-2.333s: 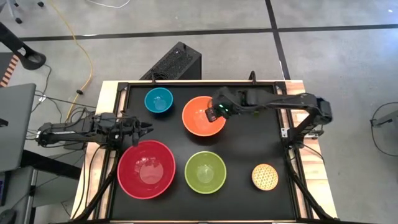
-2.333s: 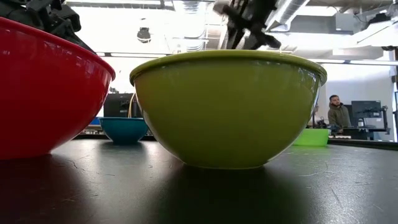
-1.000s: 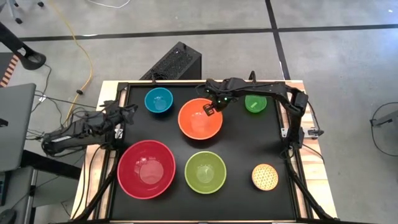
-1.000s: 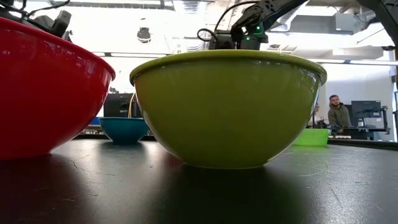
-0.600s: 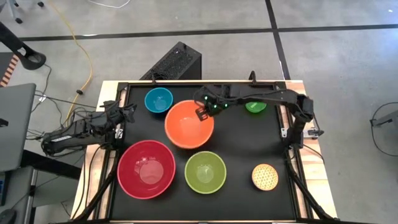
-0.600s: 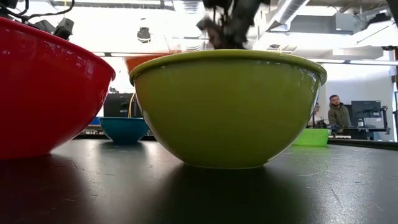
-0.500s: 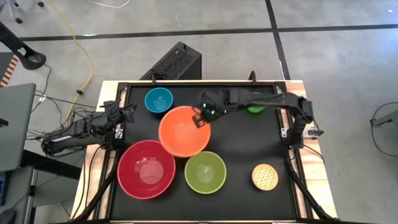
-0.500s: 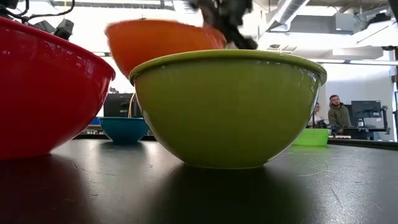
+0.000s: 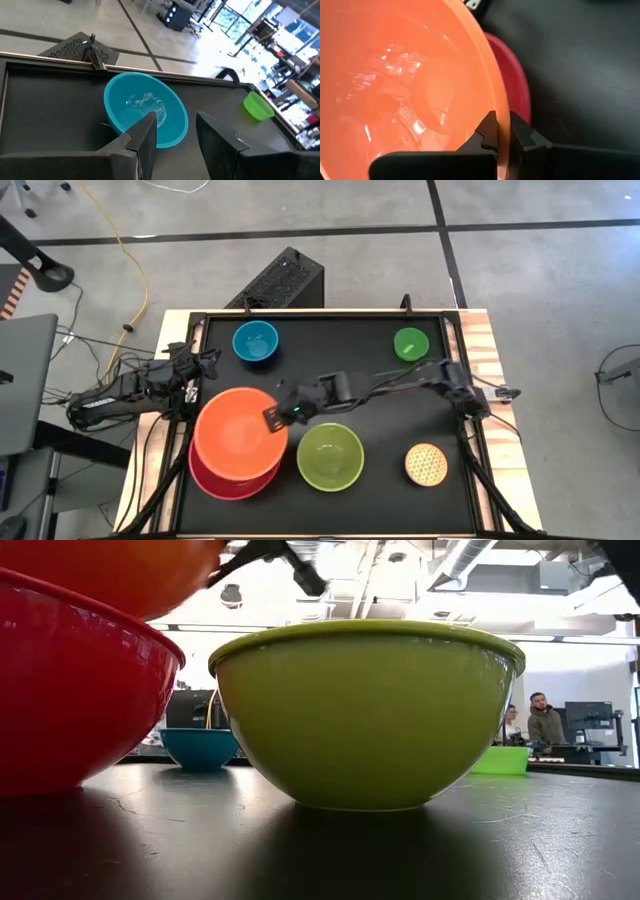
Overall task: Nest bowls inside each other
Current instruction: Stack the orange bowl on top of the red bowl
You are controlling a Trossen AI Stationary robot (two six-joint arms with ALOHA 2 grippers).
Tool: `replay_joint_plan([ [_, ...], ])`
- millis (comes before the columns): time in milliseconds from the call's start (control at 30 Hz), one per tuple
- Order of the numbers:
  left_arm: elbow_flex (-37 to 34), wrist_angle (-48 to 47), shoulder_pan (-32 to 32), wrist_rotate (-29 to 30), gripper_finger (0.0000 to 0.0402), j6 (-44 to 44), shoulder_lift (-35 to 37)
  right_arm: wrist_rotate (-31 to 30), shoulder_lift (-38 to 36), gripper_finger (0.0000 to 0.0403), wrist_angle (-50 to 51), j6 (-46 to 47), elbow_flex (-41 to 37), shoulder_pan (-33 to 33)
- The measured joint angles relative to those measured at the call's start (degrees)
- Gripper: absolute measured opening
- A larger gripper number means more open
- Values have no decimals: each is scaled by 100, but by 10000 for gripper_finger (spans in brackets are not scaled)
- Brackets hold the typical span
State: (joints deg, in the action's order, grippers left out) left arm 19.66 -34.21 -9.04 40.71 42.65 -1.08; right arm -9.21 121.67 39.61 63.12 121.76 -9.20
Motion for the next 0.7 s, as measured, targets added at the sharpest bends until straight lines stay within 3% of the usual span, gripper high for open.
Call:
replay_joint_plan([
  [167, -2, -202, 0, -264, 128, 53, 0, 88, 864, 19, 374, -78, 1344, -19],
  [267, -4, -338, 0, -443, 128, 120, 0, 331, 890, 19, -185, -42, 1077, -8],
  [700, -4, -507, 0, -620, 128, 148, 0, 381, 1381, 20, -266, -35, 1065, -3],
])
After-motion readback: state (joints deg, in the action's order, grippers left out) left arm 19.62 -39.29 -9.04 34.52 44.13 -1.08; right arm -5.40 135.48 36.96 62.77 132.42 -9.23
